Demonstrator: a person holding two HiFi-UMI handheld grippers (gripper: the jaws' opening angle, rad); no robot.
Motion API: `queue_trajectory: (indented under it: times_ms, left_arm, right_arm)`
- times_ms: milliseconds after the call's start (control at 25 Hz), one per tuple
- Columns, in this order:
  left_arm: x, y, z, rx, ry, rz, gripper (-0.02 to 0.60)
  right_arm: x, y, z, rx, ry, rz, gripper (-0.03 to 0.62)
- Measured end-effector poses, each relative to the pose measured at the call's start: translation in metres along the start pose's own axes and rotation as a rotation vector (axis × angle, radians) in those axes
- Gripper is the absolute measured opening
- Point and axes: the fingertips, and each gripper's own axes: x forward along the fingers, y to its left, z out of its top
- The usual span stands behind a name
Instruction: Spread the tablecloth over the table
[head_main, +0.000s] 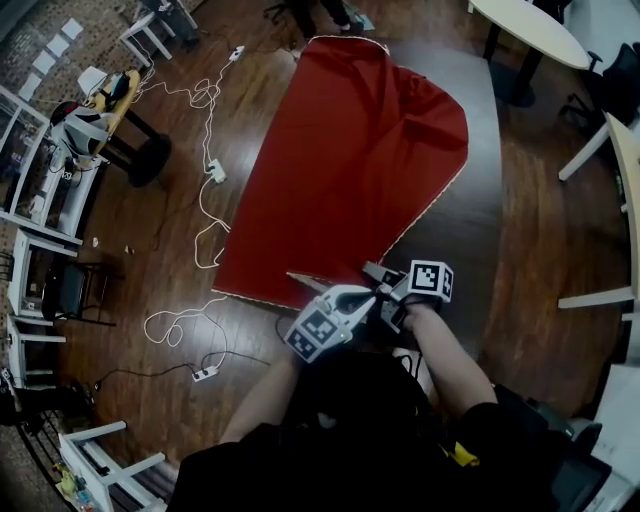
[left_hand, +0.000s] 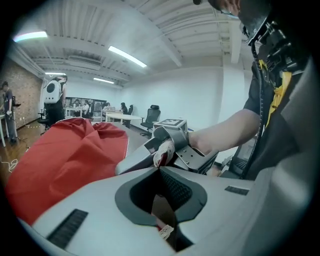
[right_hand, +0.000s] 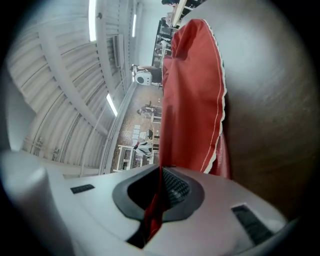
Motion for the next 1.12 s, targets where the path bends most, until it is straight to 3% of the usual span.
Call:
queue_trajectory:
  times_ms: [120,240,520,640,960,1120]
  left_arm:
    - [0.012,-0.016,0.004,0.035,0.018,0.004,0.006]
    - [0.021,-0.023,0.006,0.07,0.04,0.025,0.011]
    - [0.024,-0.013,0.02,0.13,0.048,0.086,0.133]
    - [0.028,-0.006,0.018,0.133,0.069,0.092,0.135]
    - [0.047,0.007,0.009,0.076,0.093,0.091,0.135]
    - [0.047,0.019,-0.001,0.019,0.104,0.148,0.135]
  right_arm:
    - [-0.022,-0.005,0.006,-0.059,0.005,-0.009,0.003]
    - [-0.038,-0.005,0.01,-0.053,-0.018,-0.009,0.003]
    - [-0.078,-0.001,0.041,-0.093,-0.107,-0.009,0.002]
    - [-0.108,-0.012,0.057,-0.108,-0.164,-0.017,0.002]
    - [-0.211,-0.038,0.092,-0.033,-0.379,-0.042,0.002]
    - [-0.259,-0.052,0.095,-0.033,-0.428,-0.072,0.002]
